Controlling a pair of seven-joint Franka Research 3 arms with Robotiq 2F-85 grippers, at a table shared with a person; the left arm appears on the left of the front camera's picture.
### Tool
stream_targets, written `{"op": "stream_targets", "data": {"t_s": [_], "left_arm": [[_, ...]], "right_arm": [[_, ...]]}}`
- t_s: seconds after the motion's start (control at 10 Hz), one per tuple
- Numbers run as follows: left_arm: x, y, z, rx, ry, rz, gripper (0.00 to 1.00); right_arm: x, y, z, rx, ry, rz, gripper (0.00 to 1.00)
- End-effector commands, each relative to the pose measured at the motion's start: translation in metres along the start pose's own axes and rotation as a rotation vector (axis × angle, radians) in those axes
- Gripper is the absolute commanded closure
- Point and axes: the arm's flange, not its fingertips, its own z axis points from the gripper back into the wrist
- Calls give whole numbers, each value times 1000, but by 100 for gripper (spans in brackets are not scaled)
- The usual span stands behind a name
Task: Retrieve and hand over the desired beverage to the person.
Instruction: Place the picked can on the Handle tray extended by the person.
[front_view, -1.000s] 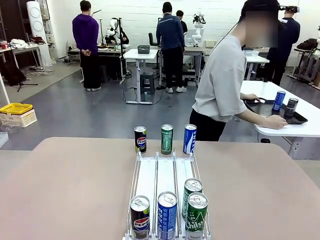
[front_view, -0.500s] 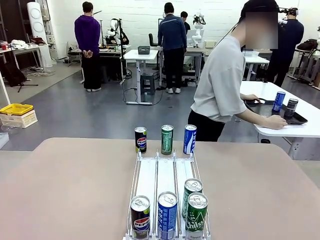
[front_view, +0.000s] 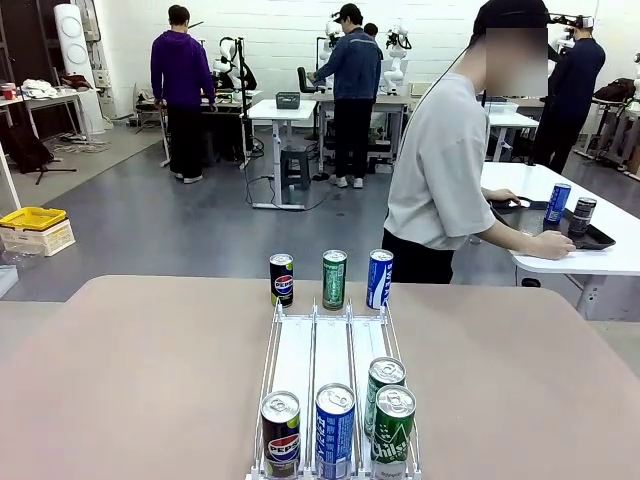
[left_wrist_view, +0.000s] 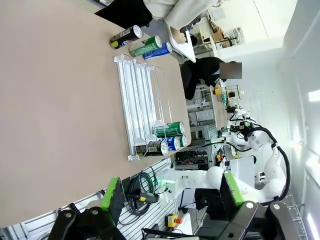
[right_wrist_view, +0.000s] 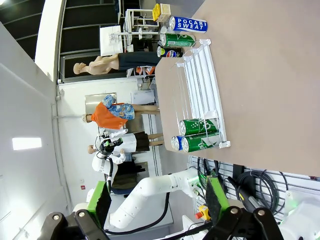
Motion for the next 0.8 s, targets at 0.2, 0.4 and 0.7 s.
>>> {"op": "stream_targets", "data": {"t_s": [0.2, 0.4, 0.7], "left_arm": [[1, 1, 0, -19, -7, -29, 0], [1, 1, 0, -19, -7, -29, 0], [1, 1, 0, -19, -7, -29, 0]], "right_arm": [[1, 1, -1, 25, 0, 13, 0], [1, 1, -1, 25, 0, 13, 0], [1, 1, -1, 25, 0, 13, 0]]}}
